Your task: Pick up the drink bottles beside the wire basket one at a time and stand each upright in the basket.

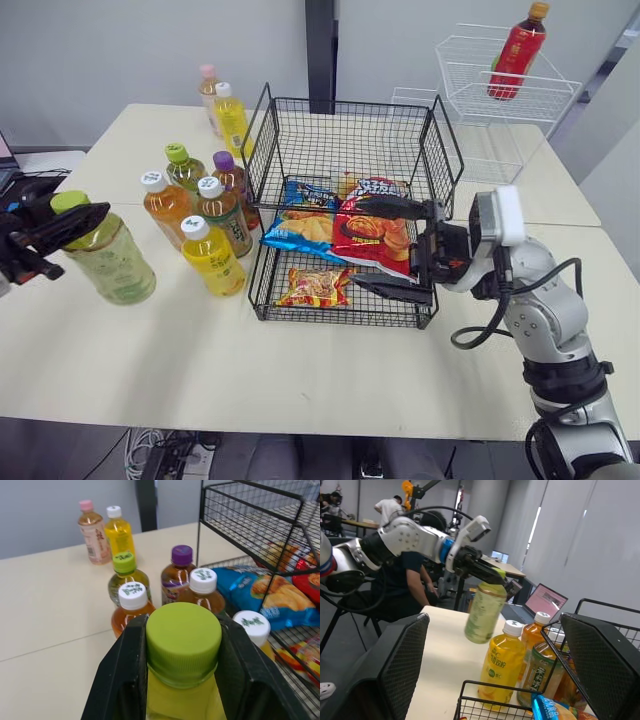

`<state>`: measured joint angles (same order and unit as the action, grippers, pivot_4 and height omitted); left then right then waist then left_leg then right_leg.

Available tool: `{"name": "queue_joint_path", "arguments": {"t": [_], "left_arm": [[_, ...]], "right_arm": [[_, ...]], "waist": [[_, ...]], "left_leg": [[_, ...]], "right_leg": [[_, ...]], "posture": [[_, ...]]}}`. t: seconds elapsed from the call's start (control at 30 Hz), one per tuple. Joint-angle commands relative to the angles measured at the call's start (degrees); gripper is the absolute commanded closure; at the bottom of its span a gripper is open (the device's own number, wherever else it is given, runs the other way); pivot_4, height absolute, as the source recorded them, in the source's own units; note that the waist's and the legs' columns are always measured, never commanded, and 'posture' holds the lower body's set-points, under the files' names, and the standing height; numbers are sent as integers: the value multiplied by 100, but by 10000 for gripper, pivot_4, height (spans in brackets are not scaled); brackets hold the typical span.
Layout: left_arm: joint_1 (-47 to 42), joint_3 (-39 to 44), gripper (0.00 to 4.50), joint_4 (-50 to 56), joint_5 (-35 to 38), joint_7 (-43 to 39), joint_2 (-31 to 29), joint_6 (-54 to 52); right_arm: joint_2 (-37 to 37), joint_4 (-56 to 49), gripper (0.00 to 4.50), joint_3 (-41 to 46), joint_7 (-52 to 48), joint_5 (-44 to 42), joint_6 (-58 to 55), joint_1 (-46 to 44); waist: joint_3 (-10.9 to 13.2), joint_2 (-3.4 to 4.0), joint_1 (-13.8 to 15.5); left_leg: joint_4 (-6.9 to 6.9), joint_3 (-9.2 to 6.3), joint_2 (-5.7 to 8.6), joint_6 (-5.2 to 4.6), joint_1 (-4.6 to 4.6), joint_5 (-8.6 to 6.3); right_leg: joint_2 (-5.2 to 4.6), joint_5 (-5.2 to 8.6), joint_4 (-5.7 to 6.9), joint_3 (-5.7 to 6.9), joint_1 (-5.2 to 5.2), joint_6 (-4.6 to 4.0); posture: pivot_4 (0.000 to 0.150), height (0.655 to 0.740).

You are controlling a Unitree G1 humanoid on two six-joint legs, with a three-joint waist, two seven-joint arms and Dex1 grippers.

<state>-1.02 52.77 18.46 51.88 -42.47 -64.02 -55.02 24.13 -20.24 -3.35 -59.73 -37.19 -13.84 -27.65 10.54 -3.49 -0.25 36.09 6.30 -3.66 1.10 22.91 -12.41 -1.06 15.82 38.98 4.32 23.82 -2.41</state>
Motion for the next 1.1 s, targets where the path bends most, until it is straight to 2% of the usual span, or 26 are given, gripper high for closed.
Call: {"name": "queue_joint_path", "arguments": {"t": [0.03, 0.13, 0.23, 0.33, 0.43, 0.53, 0.8, 1.1], "left_arm": [[-1080, 404, 31239, -406, 609, -138, -1013, -242], [-1636, 103, 31239, -663, 779, -187, -1339, -354], [-2770, -902, 31239, -1105, 1316, -152, -1760, -68], [-4325, -2199, 31239, -1459, 1561, -125, -1601, 72], [-5677, -3203, 31239, -1731, 1415, -241, -1045, -65], [-6672, -3964, 31239, -2024, 1069, -483, -293, -73], [-8008, -5129, 31239, -3240, -315, -1335, 1499, 783], [-8816, -5693, 31239, -5428, -2031, -1669, 3278, 2449]], "right_arm": [[-56, -508, 0, 257, 688, 137, 12, 141], [-54, -649, 0, 236, 958, 217, -19, 222], [-28, -830, 0, 312, 1348, 418, -23, 323], [-32, -990, 0, 385, 1753, 636, -15, 371], [-33, -1165, 0, 440, 2087, 835, 15, 501], [-54, -1376, 0, 489, 2457, 1103, 51, 662], [-175, -1764, 0, 480, 3288, 1788, 48, 1018], [-417, -2086, 0, 169, 3983, 2503, -81, 1279]], "waist": [[3, -13, 41], [5, -6, 30], [8, 2, 31], [7, -2, 56], [6, -3, 49], [5, -5, 56], [6, -3, -2], [6, -2, -9]], "left_leg": [[2, -7, 1, 3, 2, 2], [1, -8, 5, 10, 1, 7], [0, 6, 10, 6, -4, 4], [1, -9, 6, 11, 2, 7], [3, -7, 10, 15, 2, 10], [4, -2, 11, 20, 3, 13], [9, -1, 10, 42, 4, 27], [13, 5, 11, 43, 5, 28]], "right_leg": [[0, 2, 4, 5, 0, -3], [1, 2, -2, 1, -4, -3], [-5, 1, -2, -9, -6, 1], [2, 2, 5, 3, -2, -2], [5, 2, 5, -2, -5, -1], [5, 1, 3, -4, -4, -1], [12, 1, 10, -13, 3, -1], [14, 1, 12, -22, 7, -1]], "posture": [[1500, 7400], [1500, 7400], [1500, 7400], [1500, 7400], [1500, 7400], [1500, 7400], [1500, 7400], [1500, 7400]]}}
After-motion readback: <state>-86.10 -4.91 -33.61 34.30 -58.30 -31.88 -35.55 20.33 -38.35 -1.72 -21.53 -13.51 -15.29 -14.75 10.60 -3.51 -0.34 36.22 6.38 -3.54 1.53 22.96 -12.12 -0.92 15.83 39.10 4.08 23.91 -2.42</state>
